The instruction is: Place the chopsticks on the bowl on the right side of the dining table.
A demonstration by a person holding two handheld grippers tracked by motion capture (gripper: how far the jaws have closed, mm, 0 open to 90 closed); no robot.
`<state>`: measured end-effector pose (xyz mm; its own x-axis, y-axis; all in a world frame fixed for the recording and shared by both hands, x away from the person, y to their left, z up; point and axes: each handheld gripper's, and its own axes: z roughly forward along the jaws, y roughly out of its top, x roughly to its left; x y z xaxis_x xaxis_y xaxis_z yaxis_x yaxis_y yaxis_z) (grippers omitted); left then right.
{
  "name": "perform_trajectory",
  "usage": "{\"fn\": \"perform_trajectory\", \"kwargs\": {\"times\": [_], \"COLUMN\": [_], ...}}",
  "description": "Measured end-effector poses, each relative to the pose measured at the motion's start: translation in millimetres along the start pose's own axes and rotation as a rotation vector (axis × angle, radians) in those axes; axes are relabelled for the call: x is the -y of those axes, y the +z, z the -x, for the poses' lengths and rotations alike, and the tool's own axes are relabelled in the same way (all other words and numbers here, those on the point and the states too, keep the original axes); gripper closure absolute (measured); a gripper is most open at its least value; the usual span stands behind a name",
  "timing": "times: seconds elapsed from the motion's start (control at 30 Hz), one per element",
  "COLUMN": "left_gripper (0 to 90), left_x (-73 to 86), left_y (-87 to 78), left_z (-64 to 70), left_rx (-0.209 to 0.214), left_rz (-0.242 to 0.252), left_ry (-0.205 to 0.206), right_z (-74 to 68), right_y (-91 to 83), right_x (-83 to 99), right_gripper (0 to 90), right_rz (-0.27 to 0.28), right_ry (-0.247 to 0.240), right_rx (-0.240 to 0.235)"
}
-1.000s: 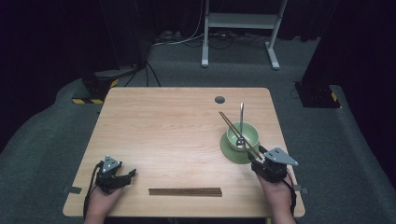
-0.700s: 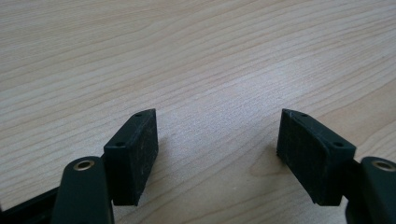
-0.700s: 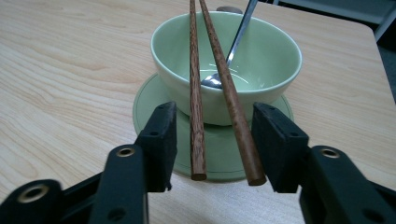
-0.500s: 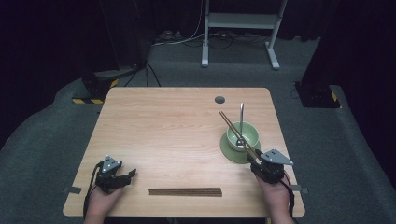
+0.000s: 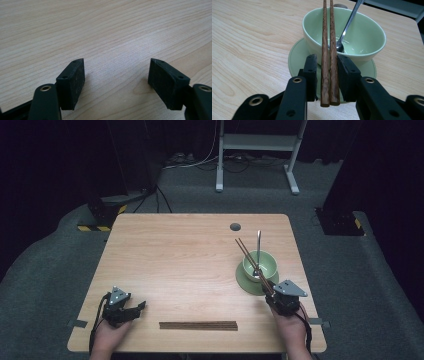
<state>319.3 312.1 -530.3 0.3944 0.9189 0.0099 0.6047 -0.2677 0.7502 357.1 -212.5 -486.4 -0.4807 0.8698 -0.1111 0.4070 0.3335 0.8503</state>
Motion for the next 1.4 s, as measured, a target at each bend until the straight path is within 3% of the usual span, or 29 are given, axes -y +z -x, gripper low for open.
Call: {"fn": "perform_trajectory", "kwargs": {"times": [0.63,0.9,1.17,1.33,1.4], "left_gripper": [30.5,29.9,15.4,15.5,15.3], "left_x": [0.4,0.2,-3.3,-13.2,-19.1], "left_y": [-0.6,-0.5,2.6,4.4,4.2], "left_z": [1.3,1.0,2.8,1.0,-1.1], "left_rx": [-0.002,0.013,0.054,0.076,0.092], "left_rz": [0.002,-0.004,-0.039,-0.105,-0.108], "left_ry": [0.002,-0.003,0.042,0.04,0.033], "right_z": [7.2,3.8,4.1,4.3,4.0], "right_y": [-4.0,-8.9,-9.1,-9.5,-10.1], "right_x": [1.5,1.2,2.0,1.8,1.5], "right_gripper": [76.4,76.4,76.4,76.4,76.4], "right_rz": [0.005,0.009,-0.002,0.002,0.003], "right_ry": [0.041,0.031,0.027,0.024,0.023], "right_rx": [-0.02,-0.035,-0.039,-0.047,-0.049]}}
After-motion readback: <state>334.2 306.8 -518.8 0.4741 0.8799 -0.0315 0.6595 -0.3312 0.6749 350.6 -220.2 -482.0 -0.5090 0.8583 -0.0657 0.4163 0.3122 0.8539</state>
